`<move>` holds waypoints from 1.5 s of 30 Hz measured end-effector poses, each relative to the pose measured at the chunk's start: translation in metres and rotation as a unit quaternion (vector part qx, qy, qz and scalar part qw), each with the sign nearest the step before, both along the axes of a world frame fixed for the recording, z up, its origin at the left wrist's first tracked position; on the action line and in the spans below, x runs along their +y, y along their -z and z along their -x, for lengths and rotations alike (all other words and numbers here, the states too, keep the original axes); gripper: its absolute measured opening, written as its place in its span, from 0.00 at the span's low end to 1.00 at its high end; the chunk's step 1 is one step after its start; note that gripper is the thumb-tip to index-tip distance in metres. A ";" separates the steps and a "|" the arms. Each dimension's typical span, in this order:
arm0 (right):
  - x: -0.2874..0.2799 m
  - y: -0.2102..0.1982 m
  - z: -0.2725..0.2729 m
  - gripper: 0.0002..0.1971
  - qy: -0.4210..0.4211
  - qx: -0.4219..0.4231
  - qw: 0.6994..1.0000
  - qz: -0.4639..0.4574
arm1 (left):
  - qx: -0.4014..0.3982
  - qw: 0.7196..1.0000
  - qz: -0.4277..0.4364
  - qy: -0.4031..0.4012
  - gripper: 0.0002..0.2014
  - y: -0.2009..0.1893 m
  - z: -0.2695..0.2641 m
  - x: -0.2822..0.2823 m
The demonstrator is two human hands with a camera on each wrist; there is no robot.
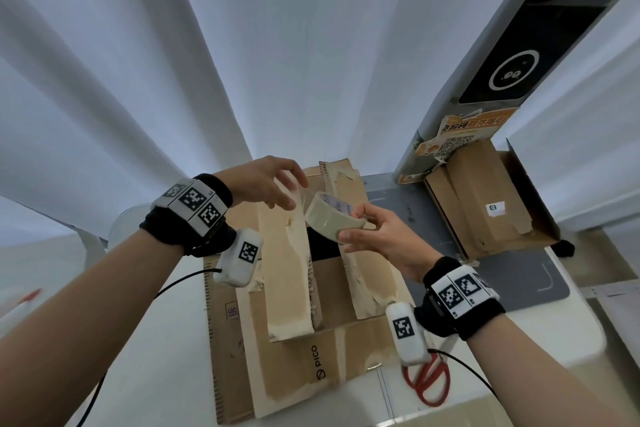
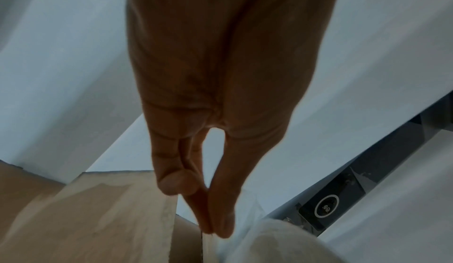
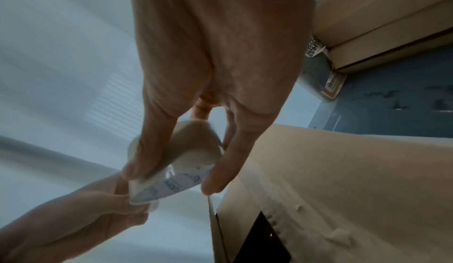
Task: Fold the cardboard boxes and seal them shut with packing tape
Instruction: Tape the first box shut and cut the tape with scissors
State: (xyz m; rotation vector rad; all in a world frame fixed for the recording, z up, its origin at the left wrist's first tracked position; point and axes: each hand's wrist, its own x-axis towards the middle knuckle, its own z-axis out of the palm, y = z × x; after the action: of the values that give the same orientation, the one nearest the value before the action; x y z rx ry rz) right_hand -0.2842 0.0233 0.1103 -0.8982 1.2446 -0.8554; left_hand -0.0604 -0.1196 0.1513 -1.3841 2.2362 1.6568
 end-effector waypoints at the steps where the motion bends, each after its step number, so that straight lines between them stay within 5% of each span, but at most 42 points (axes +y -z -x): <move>1: -0.001 0.001 0.000 0.11 -0.003 0.004 1.000 0.001 | -0.012 1.000 -0.009 -0.003 0.19 0.001 -0.001 -0.002; 5: -0.006 0.001 -0.004 0.11 -0.028 0.047 0.998 0.013 | -0.051 0.999 -0.007 0.004 0.18 0.003 0.000 -0.007; 14: -0.026 0.014 0.002 0.15 -0.009 0.090 0.995 0.032 | -0.187 0.959 0.209 0.036 0.16 -0.010 0.017 -0.030; 20: -0.031 0.037 0.002 0.17 0.010 0.047 0.999 0.007 | -0.127 0.989 0.080 0.016 0.20 -0.022 0.016 -0.053; 25: -0.031 0.050 -0.008 0.20 0.004 0.001 1.000 0.006 | -0.141 0.988 0.038 0.057 0.20 -0.014 0.023 -0.065; 39: -0.039 0.075 -0.007 0.25 0.043 0.071 0.996 -0.013 | -0.138 0.984 -0.112 0.032 0.20 0.039 0.049 -0.075; 45: -0.042 0.075 -0.016 0.23 0.010 -0.001 1.000 -0.011 | -0.142 0.981 -0.133 0.028 0.18 0.055 0.055 -0.080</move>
State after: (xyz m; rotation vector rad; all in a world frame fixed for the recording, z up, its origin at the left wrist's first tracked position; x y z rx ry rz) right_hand -0.2678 -0.0190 0.0350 -0.8691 1.2612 -0.8571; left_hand -0.1151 -0.1999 0.0967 -1.3761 1.8090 1.5557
